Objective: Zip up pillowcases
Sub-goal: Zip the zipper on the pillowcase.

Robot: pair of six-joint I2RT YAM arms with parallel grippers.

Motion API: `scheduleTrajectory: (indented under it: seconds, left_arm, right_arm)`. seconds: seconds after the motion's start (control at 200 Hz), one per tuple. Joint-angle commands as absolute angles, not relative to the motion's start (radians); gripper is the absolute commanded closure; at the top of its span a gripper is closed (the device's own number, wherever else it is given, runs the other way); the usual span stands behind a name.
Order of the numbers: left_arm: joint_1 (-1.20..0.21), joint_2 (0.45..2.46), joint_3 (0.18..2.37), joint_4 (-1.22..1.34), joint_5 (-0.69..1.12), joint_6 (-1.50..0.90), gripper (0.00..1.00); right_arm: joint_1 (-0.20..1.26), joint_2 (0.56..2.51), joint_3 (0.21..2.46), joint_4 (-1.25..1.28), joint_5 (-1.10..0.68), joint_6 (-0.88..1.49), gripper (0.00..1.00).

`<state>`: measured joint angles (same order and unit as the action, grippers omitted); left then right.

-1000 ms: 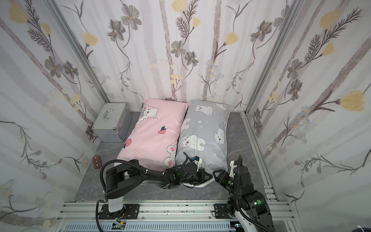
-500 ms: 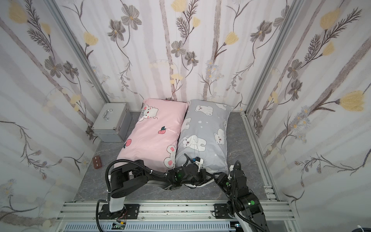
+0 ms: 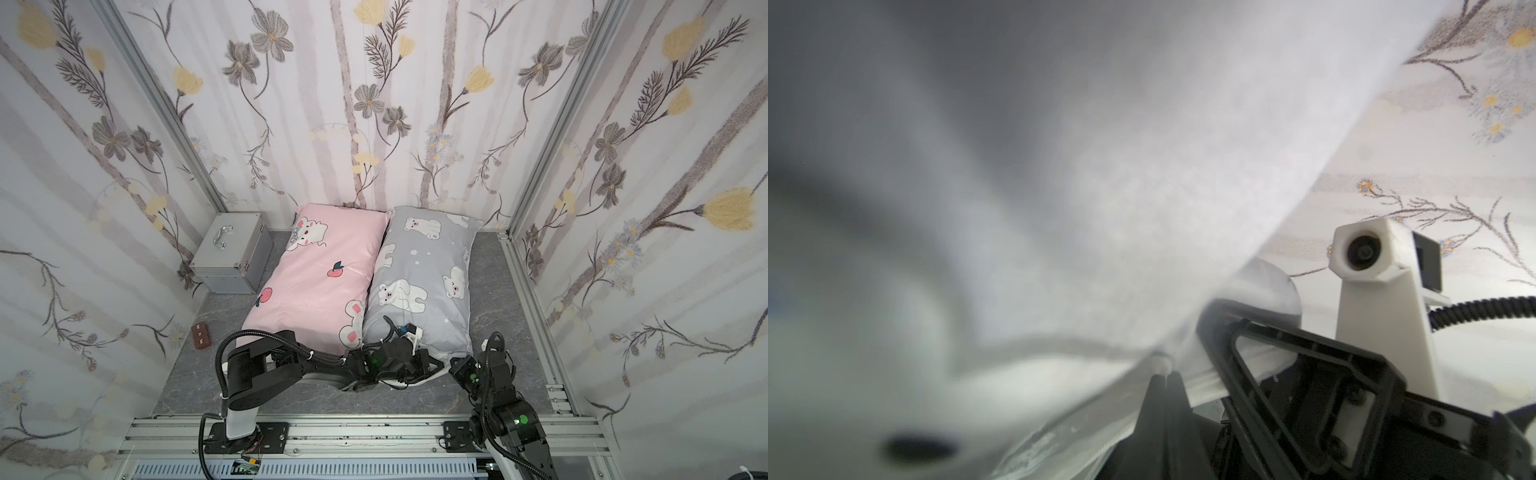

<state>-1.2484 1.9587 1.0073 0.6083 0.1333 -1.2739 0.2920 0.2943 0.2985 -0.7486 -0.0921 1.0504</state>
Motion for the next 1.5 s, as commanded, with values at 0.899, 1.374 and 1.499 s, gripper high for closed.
scheduleTrajectory:
  seconds: [0.899,1.374,1.499]
  left_arm:
    - [-1.129,1.554,0.705,-0.096,-0.198,-1.008,1.00]
    - [-1.112,1.380,0.736,-0.221,-0.265,-0.912,0.64]
    - [-1.005,1.217,0.820,-0.451,-0.347,-0.739,0.28]
  right_arm:
    - [0.056,0.461,0.474,-0.621,-0.043,0.836,1.00]
    - [-0.078,0.718,0.787,-0.650,0.003,0.470,0.00]
    - [0.039,0.828,0.860,-0.601,0.105,0.390,0.00]
